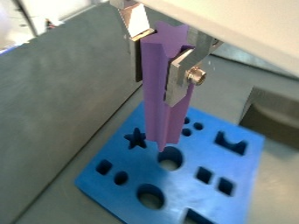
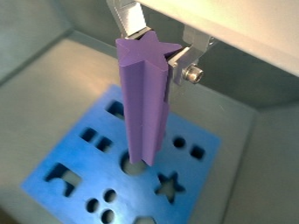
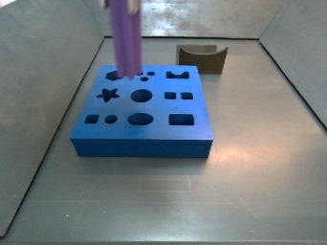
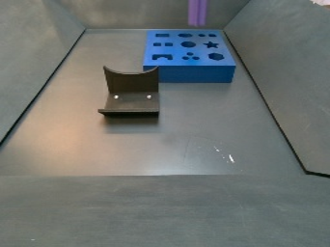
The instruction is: Insert the star object.
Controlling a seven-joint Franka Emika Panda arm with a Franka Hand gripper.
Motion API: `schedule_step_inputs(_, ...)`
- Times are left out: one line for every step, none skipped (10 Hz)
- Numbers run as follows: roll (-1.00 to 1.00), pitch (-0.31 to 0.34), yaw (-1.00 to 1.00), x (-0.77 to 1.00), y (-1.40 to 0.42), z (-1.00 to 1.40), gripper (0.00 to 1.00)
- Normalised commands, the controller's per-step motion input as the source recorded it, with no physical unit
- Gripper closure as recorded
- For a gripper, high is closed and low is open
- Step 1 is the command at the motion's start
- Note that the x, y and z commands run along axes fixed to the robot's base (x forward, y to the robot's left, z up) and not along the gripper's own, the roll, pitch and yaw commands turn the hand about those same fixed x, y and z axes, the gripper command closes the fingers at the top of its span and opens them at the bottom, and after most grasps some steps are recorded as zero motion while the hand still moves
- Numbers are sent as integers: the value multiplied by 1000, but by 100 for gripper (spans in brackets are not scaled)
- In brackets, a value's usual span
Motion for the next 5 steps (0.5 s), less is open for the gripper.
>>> schedule_step_inputs(-240, -26, -651, -526, 51, -614, 100)
schedule_step_inputs(-257, -21, -714, -380, 0, -531, 100)
schedule_step_inputs(-219, 0, -871, -43, 0, -343, 100)
schedule_step_inputs(-149, 0, -937, 0, -37, -134, 100)
schedule_step_inputs(-184, 0, -894, 0, -31, -174, 100)
